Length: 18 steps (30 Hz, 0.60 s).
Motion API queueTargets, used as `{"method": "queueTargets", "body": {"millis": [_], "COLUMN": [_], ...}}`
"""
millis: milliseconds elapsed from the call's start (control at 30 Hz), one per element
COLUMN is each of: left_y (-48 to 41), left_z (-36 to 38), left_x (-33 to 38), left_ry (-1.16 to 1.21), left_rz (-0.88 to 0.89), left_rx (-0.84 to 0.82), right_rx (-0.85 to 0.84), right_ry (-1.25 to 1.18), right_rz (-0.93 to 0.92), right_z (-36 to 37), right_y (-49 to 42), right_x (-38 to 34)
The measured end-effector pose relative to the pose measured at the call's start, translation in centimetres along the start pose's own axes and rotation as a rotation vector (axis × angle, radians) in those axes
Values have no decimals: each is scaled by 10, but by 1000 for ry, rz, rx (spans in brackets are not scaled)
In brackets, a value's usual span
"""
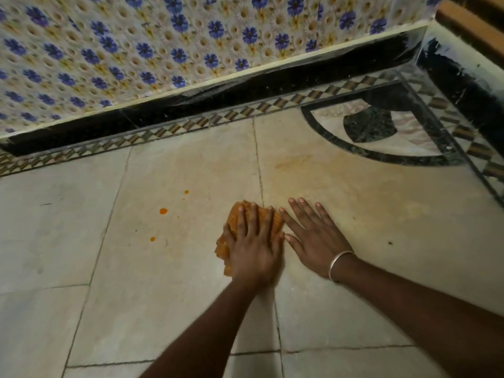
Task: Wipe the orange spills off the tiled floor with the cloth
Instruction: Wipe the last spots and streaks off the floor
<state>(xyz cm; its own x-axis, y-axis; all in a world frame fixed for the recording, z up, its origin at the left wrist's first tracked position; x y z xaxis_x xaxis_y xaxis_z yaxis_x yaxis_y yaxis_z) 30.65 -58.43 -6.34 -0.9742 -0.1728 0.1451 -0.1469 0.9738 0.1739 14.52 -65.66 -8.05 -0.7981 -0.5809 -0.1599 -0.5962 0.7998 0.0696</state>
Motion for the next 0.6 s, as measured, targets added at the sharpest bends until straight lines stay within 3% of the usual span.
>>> {"method": "queueTargets", "body": {"millis": [100, 300, 433, 600], "left_y": [-35, -26, 48, 38], "left_z": [-8, -13, 11, 27], "left_x": [-22, -78, -38, 29], "left_ry": [-19, 68, 93, 116], "left_rz": [17, -205, -362, -196], "left_rx": [15, 87, 157, 166], "right_rx": [20, 41, 52, 68], "right_ry": [-8, -14, -10, -9], "right_rz": [-1, -22, -11, -10], "right_z": [2, 4, 6, 5], "right_y": [-1, 0, 1, 1], "right_x": [0, 1, 1, 1]}}
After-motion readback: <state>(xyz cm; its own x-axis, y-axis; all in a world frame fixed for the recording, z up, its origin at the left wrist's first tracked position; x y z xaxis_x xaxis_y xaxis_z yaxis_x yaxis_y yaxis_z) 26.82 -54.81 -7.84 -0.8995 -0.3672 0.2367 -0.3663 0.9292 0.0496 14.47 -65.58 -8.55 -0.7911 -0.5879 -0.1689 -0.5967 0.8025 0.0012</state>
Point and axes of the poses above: each hand's wrist, its own y-axis away from the middle knuckle, its own z-axis out of the palm, x = y × z, the point moved 1 cm from there along -y, towards the middle knuckle, and after that the axes turned 4 degrees about z, right-handed, at the moved point
